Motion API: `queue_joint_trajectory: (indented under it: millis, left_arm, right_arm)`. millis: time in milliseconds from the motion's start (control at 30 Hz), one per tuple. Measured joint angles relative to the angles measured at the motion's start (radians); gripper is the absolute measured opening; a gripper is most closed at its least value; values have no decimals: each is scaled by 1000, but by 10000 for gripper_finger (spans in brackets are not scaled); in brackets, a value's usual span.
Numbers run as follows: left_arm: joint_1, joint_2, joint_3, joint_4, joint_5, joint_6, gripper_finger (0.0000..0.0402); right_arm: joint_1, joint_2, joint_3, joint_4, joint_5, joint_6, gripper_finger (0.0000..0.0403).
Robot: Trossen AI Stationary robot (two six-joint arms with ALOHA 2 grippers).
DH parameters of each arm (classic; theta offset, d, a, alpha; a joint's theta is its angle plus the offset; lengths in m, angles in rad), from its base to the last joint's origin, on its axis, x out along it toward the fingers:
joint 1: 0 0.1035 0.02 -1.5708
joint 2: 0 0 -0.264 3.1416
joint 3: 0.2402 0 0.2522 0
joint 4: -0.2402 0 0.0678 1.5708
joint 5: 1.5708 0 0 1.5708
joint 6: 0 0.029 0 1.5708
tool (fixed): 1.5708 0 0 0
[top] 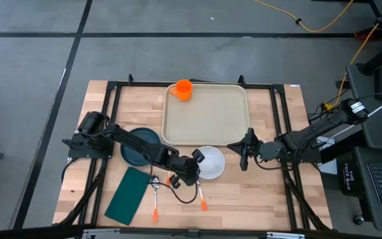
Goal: Set up tray
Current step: Move the white bowl near the gray serving tray, then put the blue plate below the orange mug on the gray serving tray
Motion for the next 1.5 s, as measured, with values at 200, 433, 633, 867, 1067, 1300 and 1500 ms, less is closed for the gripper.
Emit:
queue_joint_trajectory:
  millis: [200,433,633,867,1067,1300,1500]
  left_arm:
    - [-17,-56,0,-18,-50,-16,107]
    - [-38,-173,0,-153,-106,-122,114]
    - [-92,-243,0,-424,-239,-388,114]
    - [-152,-246,-6,-657,-273,-728,114]
    - [-182,-245,-90,-724,-249,-979,114]
    - [-197,-243,-246,-721,-195,-1093,114]
    - [-197,-243,-313,-651,-104,-1110,114]
  right_arm:
    - [0,1,0,-3,0,3,6]
    - [0,1,0,-6,-8,4,6]
    - [0,1,0,-7,-8,4,6]
    - [0,3,0,-7,-8,6,6]
    - [0,3,0,-7,-9,5,6]
    - [0,3,0,-7,-11,5,6]
    - [0,3,0,-7,-11,5,6]
